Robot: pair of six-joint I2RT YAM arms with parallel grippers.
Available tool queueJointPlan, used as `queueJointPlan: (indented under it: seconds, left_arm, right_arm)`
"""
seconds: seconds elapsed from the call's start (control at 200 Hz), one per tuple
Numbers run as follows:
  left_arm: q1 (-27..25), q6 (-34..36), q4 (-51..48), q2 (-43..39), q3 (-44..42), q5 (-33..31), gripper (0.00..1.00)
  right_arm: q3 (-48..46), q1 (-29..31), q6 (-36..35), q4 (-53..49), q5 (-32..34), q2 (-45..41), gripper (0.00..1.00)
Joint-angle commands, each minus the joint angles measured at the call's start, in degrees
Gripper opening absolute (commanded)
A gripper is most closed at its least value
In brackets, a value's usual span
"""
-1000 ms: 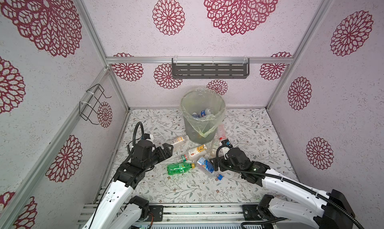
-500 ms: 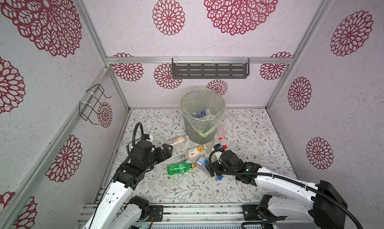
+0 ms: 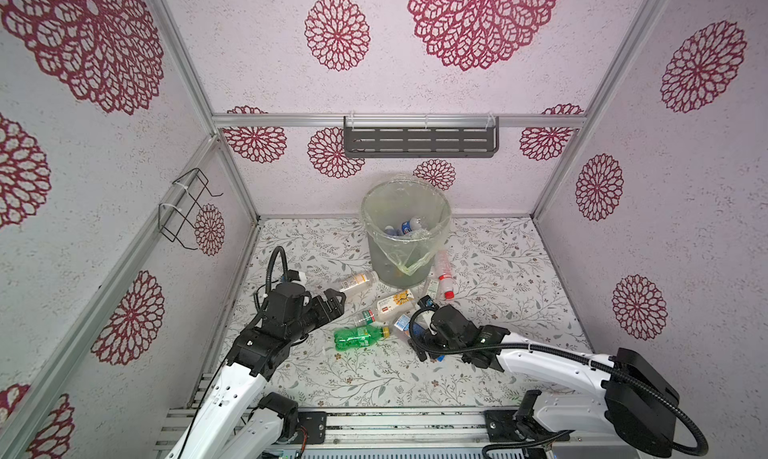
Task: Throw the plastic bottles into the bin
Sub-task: 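Move the right gripper over the blue-labelled Artesian bottle while the left gripper withdraws, then lower the right gripper around the Artesian bottle and close it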
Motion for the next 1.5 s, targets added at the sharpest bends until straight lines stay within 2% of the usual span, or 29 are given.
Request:
queueJointPlan:
  seconds: [0.0, 0.445, 0.846, 0.921, 1.011, 1.066, 1.496]
  left_arm:
    - [0.5, 0.4, 0.5, 0.9, 0.7, -0.4, 0.97]
    - [0.6, 0.5, -0.1, 0.7, 0.4, -1.1, 0.97]
    - [0.5, -0.1, -0.8, -0.9, -0.9, -1.5, 0.97]
    - [0.6, -0.1, -1.2, -1.5, -1.1, -1.8, 0.97]
    - [0.6, -0.2, -1.3, -1.9, -1.3, -1.8, 0.97]
    - [0.5, -0.1, -1.5, -1.8, -1.4, -1.7, 0.97]
    - [0.6, -0.4, -1.6, -1.8, -1.7, -1.7, 0.97]
  right_arm:
    - [2.0, 0.5, -1.7, 1.4, 0.5, 0.8, 0.99]
    - [3.8, 1.1, -3.6, 2.1, 1.3, 6.6, 0.96]
    - [4.7, 1.3, -4.6, 2.7, 2.7, 10.3, 0.89]
    - [5.0, 1.4, -4.8, 2.8, 3.2, 10.6, 0.85]
    - [5.2, 1.5, -5.3, 2.9, 3.1, 11.1, 0.68]
    - [5.4, 1.4, -5.4, 2.7, 3.3, 11.2, 0.62]
    - [3.0, 2.4, -3.0, 4.2, 2.5, 5.0, 0.61]
